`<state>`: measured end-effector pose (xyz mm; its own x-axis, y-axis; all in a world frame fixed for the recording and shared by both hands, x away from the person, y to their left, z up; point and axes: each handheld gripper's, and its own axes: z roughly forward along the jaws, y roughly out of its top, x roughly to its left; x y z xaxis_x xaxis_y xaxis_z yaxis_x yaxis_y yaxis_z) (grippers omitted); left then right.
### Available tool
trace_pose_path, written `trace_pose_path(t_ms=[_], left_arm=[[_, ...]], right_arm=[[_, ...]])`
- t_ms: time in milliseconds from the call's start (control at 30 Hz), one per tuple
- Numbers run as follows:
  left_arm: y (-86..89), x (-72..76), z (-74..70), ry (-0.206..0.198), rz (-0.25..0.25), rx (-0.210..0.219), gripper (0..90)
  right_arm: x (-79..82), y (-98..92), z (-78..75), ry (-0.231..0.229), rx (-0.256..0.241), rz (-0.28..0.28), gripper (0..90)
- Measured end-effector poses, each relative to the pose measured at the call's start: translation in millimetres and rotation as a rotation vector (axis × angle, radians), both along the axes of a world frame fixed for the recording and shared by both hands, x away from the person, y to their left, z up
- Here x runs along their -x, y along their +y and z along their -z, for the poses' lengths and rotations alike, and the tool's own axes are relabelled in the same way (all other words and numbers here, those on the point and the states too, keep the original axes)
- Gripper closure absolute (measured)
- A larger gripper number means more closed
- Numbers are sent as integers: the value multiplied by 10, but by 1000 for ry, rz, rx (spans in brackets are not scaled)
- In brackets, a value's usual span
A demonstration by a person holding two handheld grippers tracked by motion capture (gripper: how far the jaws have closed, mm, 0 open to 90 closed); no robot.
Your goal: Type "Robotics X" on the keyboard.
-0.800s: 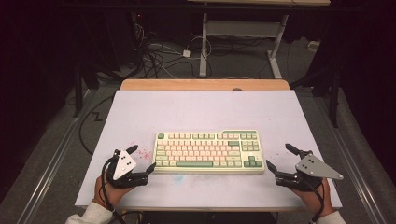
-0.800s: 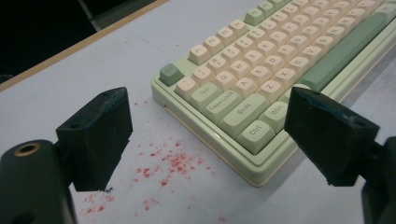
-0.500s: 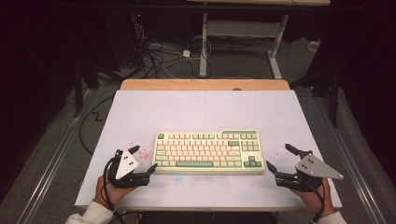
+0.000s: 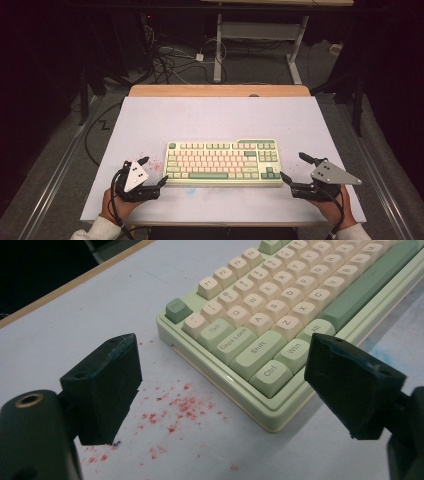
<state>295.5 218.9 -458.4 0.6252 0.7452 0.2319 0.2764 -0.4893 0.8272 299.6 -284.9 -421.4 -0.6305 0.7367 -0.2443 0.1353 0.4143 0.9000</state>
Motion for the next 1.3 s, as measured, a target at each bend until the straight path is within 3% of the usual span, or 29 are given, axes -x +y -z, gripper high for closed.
trace_pose_path(t_ms=[133, 200, 300, 333, 433, 967, 1300], left_arm=[[18, 9, -7, -2, -2, 6, 143], [21, 10, -10, -4, -5, 4, 144], [20, 6, -11, -3, -4, 3, 144], [17, 5, -12, -2, -2, 4, 144], [11, 5, -14, -2, 0, 3, 144], [-10, 5, -12, 2, 12, 1, 145], [-23, -1, -1, 12, 17, -10, 147]], right_arm=[[-13, 23, -23, -3, -2, -12, 332], [-28, 32, -40, 5, -5, -23, 455], [-43, 56, -65, 2, -1, -24, 496], [-52, 81, -91, 7, -5, -34, 573], [-65, 111, -109, 9, 0, -38, 583], [-134, 262, -118, 46, 35, -72, 899], [-207, 435, -52, 107, 81, -122, 900]])
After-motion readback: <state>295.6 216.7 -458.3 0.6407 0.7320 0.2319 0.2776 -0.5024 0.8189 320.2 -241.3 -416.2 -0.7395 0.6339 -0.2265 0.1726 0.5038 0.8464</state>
